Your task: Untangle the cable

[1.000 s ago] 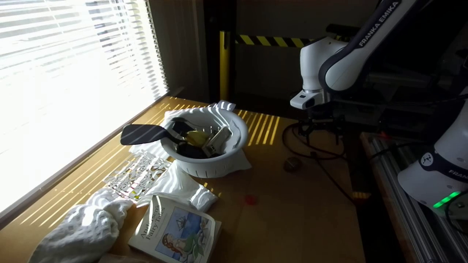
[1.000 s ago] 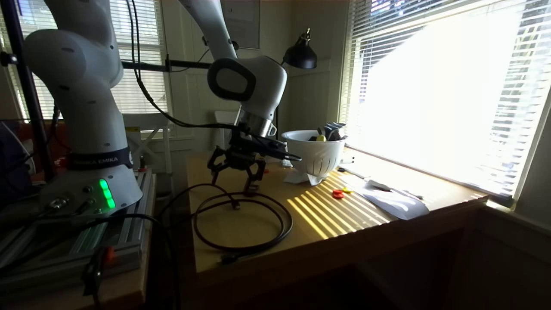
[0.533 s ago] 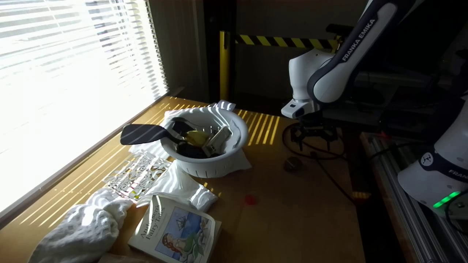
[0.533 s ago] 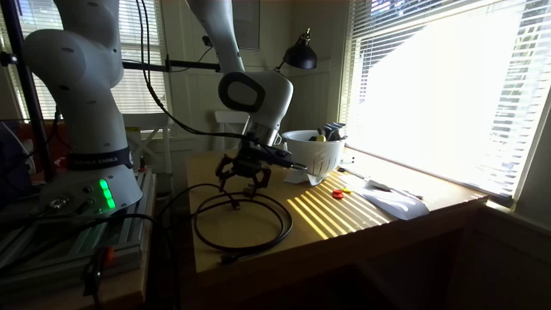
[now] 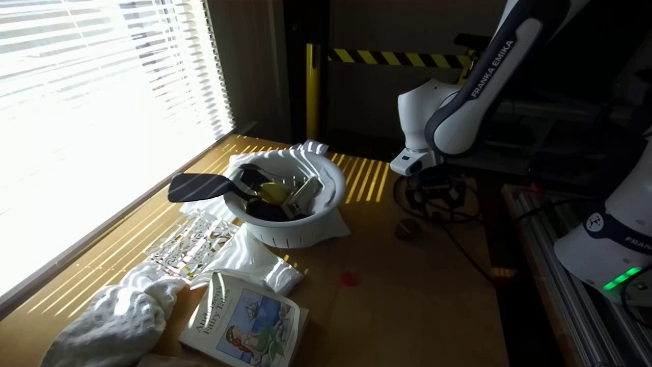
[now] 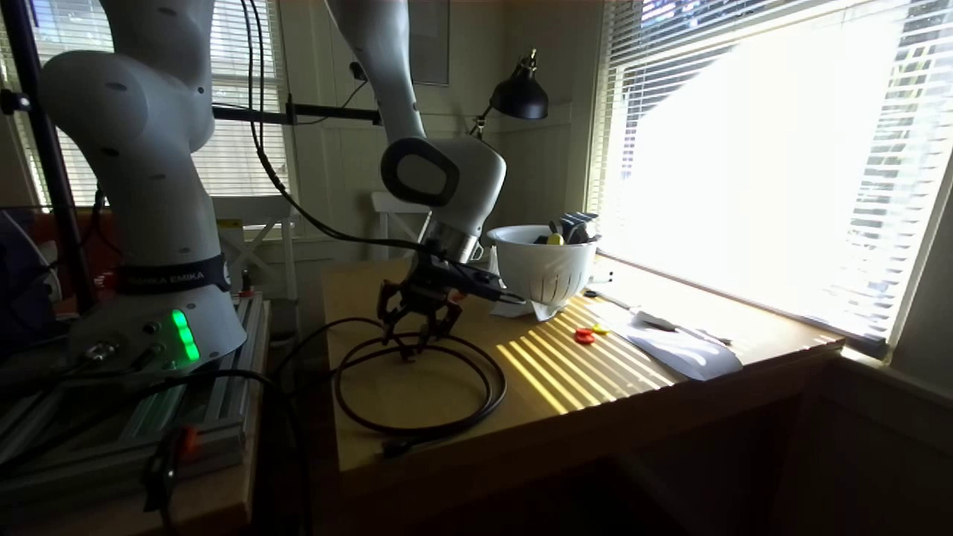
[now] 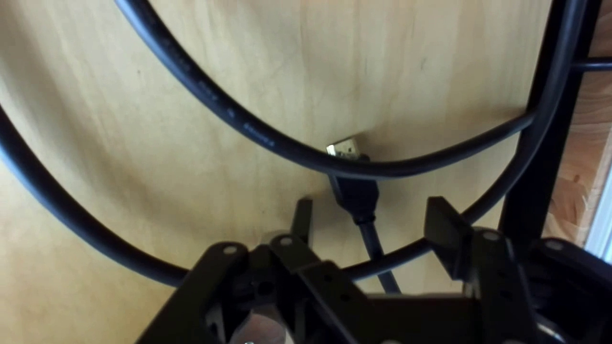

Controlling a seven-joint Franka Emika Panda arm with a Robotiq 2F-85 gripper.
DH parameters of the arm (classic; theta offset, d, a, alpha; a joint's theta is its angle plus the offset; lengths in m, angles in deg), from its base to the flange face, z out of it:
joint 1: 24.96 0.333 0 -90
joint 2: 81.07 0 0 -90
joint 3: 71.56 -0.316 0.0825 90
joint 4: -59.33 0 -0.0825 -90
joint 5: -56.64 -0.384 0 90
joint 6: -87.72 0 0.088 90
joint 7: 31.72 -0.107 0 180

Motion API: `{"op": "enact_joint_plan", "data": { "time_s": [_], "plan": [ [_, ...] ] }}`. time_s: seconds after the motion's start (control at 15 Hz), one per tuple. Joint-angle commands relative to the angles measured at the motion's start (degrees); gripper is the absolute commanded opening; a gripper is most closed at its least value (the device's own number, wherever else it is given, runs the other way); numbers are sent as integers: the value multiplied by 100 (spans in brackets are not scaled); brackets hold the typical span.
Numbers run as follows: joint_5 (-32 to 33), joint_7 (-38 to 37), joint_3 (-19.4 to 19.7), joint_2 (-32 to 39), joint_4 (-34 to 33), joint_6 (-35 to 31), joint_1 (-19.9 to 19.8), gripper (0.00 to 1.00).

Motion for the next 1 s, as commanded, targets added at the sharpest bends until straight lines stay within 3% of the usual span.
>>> {"op": "enact_joint_plan", "data": {
  "time_s": [0.0,0.33,0.4,0.6,0.8,0.93],
  "plan": [
    [-38,-14,-98,3,35,-76,-216,32],
    [-24,-74,-75,-64,34,-31,-310,1],
    [-4,-117,-60,-117,35,11,-314,5],
    [-53,188,-53,-900,275,267,-432,6],
    [-326,726,-40,-1799,581,62,-441,6],
    [88,483,80,-2146,639,-161,-242,6]
  ]
}}
